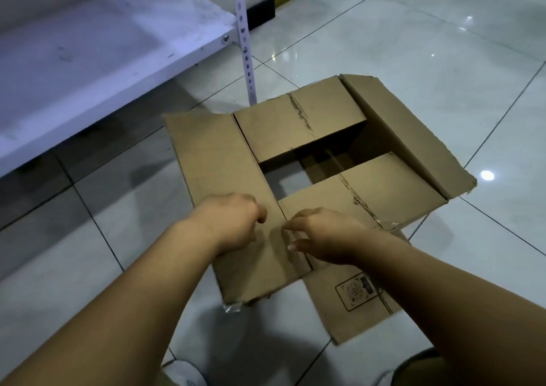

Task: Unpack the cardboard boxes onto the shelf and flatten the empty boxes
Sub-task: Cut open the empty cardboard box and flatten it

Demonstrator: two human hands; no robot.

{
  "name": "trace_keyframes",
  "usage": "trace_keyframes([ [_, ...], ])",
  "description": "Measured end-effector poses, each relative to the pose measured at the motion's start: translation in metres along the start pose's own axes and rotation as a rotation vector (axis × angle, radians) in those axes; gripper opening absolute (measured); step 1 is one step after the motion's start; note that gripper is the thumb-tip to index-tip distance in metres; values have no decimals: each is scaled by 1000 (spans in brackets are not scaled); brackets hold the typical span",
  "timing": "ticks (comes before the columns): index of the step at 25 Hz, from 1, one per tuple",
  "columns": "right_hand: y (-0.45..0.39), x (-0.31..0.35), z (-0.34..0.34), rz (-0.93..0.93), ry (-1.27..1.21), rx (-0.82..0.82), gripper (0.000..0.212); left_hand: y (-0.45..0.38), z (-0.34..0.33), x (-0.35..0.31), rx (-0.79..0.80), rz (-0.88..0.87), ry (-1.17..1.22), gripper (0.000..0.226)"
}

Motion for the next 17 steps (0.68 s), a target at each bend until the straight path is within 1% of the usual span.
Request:
trace_keyframes([
  [2,-7,-2,-5,-55,41,-11,48,-9,-16,11,38,13,10,37],
  [5,-14,-8,-10,-177,118,-28,58,-23,-27,16,6,7,20,43],
  [8,-18,-11,-13,-258,122,-38,62,-39,-27,15,-41,16,167,53],
  [11,-21,-4,-15,-222,137,-65,51,-53,-25,10,-93,33,252,62],
  [13,-23,-1,-17,-194,153,-83,48,-62,-27,6,-108,40,224,60],
  [15,-23,-4,-16,-186,173,-85,49,-69,-27,4,-126,36,202,53],
  [17,-22,-11,-12,-184,189,-93,53,-75,-26,6,-141,29,213,53],
])
Point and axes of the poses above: each hand's wrist, its own y-axis away from the middle knuckle, its own z-axis out of the back of the hand, x = y × z, the point moved 7 cm from there along -y, towards the middle knuckle, and after that the axes turned 6 degrees about x, right-handed, at the moved point
